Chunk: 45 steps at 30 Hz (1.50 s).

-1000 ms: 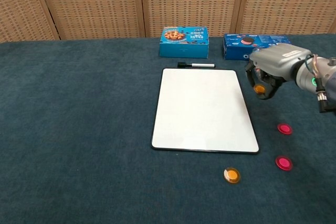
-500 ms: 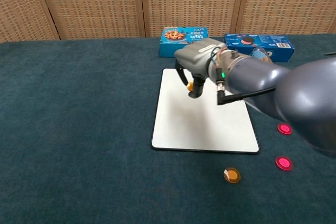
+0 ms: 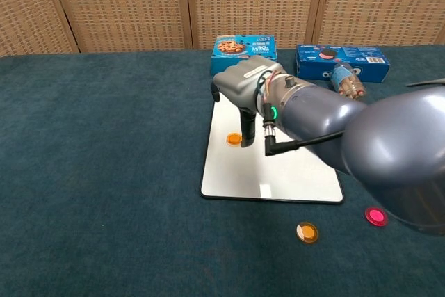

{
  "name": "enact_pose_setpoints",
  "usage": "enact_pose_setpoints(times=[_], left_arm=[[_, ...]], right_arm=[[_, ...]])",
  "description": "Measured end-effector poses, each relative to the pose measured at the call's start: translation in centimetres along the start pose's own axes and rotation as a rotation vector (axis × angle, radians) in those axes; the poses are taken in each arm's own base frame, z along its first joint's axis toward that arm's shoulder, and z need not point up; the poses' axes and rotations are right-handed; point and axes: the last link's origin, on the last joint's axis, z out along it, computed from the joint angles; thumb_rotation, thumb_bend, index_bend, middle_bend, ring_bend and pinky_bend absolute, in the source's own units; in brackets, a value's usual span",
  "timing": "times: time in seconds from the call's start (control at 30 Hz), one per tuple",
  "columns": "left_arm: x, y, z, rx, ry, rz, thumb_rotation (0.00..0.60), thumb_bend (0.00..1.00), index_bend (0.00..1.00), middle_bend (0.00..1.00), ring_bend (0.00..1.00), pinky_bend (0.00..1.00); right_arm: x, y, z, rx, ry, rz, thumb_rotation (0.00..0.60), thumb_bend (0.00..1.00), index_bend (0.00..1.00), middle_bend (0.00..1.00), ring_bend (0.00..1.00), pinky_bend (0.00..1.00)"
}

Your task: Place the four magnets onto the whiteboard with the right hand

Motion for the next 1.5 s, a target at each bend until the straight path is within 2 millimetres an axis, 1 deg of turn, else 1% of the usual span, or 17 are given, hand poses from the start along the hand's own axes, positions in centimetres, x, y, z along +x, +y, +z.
enact_pose_setpoints(times=[0.1,0.2,0.23,0.33,0.43,0.53,0.63,0.73,0.83,1.03,1.33,1.5], left_arm=[[-0.1,0.2,-0.1,-0.013,-0.006,0.005,0.6,0.0,0.0,0.0,0.0,0.0],[-0.2,0.3,-0.3,-0.027,-0.009,0.008,0.6,0.0,0.0,0.0,0.0,0.0],[-0.2,0.4,-0.3,-0.03,-0.009,0.009,0.6,0.0,0.0,0.0,0.0,0.0],[-0.2,0.5,-0.4,-0.039,-0.01,0.009,0.6,0.0,0.0,0.0,0.0,0.0],[-0.2,0.7,-0.5,-0.049,-0.007,0.014,0.6,0.0,0.0,0.0,0.0,0.0],[-0.3,0.8,-0.5,-0.056,-0.003,0.023,0.6,0.0,0.0,0.0,0.0,0.0],[-0.3,0.9,-0.5,-0.055,0.008,0.038,0.6,0.0,0.0,0.0,0.0,0.0],[-0.5,1.0,-0.4,-0.048,0.025,0.063,0.6,0.0,0.0,0.0,0.0,0.0],[-0.7,1.2,-0.4,-0.045,0.031,0.065,0.6,0.0,0.0,0.0,0.0,0.0],[-0.9,1.3,-0.6,-0.048,0.023,0.067,0.6,0.0,0.0,0.0,0.0,0.0],[-1.0,1.3,-0.5,-0.046,0.016,0.068,0.6,0.0,0.0,0.0,0.0,0.0],[-1.0,1.3,-0.5,-0.045,0.014,0.067,0.6,0.0,0.0,0.0,0.0,0.0]], right_arm=[[0.1,1.8,-1.4,0.003,0.018,0.006,0.6,0.23,0.28,0.95,0.94,1.0],[-0.5,5.1,-3.0,-0.014,0.033,0.0,0.6,0.29,0.33,0.95,0.94,1.0],[-0.8,6.6,-3.8,-0.026,0.036,0.001,0.6,0.3,0.34,0.95,0.94,1.0],[-2.1,10.3,-5.7,-0.055,0.033,0.01,0.6,0.31,0.36,0.95,0.94,1.0],[-3.7,13.2,-7.7,-0.078,0.017,0.028,0.6,0.31,0.37,0.95,0.94,1.0],[-5.3,14.8,-9.5,-0.087,0.001,0.064,0.6,0.31,0.38,0.95,0.94,1.0],[-6.8,16.1,-11.0,-0.091,-0.011,0.095,0.6,0.31,0.38,0.95,0.94,1.0],[-7.9,17.0,-12.0,-0.091,-0.014,0.106,0.6,0.31,0.39,0.95,0.94,1.0],[-8.9,17.3,-12.4,-0.09,-0.025,0.117,0.6,0.31,0.39,0.95,0.94,1.0],[-10.6,16.9,-12.1,-0.079,-0.046,0.108,0.6,0.31,0.39,0.95,0.94,1.0],[-11.4,15.7,-11.2,-0.061,-0.064,0.088,0.6,0.33,0.39,0.95,0.94,1.0],[-11.6,15.5,-10.8,-0.065,-0.073,0.084,0.6,0.34,0.39,0.95,0.94,1.0]])
